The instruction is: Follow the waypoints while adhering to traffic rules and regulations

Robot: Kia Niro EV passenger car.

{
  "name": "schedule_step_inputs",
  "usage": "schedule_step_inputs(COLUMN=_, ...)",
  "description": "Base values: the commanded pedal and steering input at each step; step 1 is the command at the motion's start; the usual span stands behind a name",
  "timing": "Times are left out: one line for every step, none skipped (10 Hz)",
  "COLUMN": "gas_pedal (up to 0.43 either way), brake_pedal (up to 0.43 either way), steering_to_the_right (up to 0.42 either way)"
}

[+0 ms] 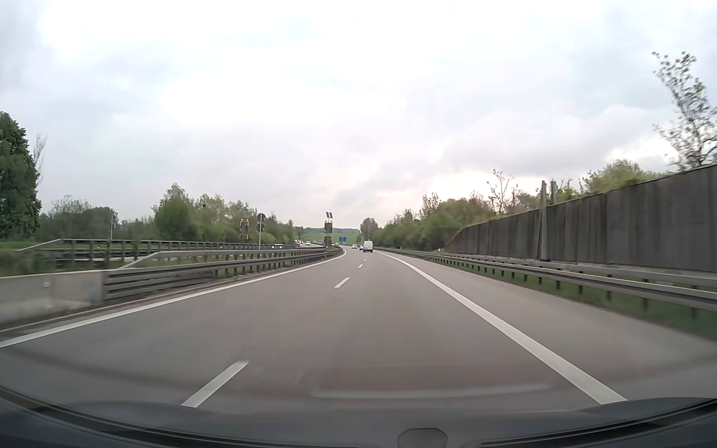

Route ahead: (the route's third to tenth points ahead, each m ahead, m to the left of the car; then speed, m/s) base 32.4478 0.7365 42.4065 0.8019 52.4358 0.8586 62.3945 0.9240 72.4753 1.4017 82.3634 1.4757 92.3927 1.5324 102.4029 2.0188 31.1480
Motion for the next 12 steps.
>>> schedule_step_inputs(gas_pedal=0.488, brake_pedal=0.000, steering_to_the_right=-0.004)
schedule_step_inputs(gas_pedal=0.488, brake_pedal=0.000, steering_to_the_right=-0.005)
schedule_step_inputs(gas_pedal=0.488, brake_pedal=0.000, steering_to_the_right=-0.005)
schedule_step_inputs(gas_pedal=0.488, brake_pedal=0.000, steering_to_the_right=-0.004)
schedule_step_inputs(gas_pedal=0.488, brake_pedal=0.000, steering_to_the_right=-0.004)
schedule_step_inputs(gas_pedal=0.480, brake_pedal=0.000, steering_to_the_right=-0.004)
schedule_step_inputs(gas_pedal=0.480, brake_pedal=0.000, steering_to_the_right=-0.004)
schedule_step_inputs(gas_pedal=0.480, brake_pedal=0.000, steering_to_the_right=-0.004)
schedule_step_inputs(gas_pedal=0.480, brake_pedal=0.000, steering_to_the_right=-0.004)
schedule_step_inputs(gas_pedal=0.461, brake_pedal=0.000, steering_to_the_right=-0.004)
schedule_step_inputs(gas_pedal=0.449, brake_pedal=0.000, steering_to_the_right=-0.004)
schedule_step_inputs(gas_pedal=0.441, brake_pedal=0.000, steering_to_the_right=-0.004)
